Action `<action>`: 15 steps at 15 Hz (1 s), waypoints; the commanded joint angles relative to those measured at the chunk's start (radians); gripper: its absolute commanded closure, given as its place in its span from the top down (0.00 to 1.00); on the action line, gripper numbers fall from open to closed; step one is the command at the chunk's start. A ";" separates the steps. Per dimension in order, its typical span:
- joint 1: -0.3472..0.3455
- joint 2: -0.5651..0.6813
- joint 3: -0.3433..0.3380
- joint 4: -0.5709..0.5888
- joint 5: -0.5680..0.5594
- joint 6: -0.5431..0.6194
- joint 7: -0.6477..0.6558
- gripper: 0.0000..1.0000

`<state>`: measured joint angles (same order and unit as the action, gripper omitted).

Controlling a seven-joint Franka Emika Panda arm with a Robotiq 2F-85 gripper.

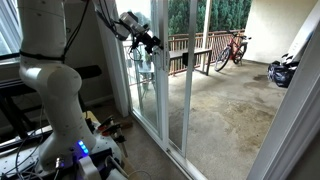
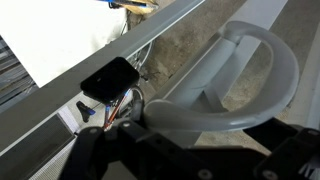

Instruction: Slide the glass door to the left.

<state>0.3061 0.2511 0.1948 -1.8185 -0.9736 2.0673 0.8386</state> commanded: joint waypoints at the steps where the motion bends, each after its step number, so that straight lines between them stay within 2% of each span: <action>1: 0.005 -0.025 0.008 -0.050 -0.030 0.084 -0.004 1.00; 4: -0.013 -0.043 0.013 -0.073 0.019 0.154 -0.009 1.00; 8: -0.029 -0.164 0.020 -0.181 0.076 0.248 0.010 1.00; 13: -0.001 -0.289 0.055 -0.282 0.049 0.220 0.052 1.00; 15: 0.011 -0.308 0.083 -0.307 0.081 0.188 0.045 1.00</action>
<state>0.3083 0.0091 0.2483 -2.0467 -0.9276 2.2746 0.8638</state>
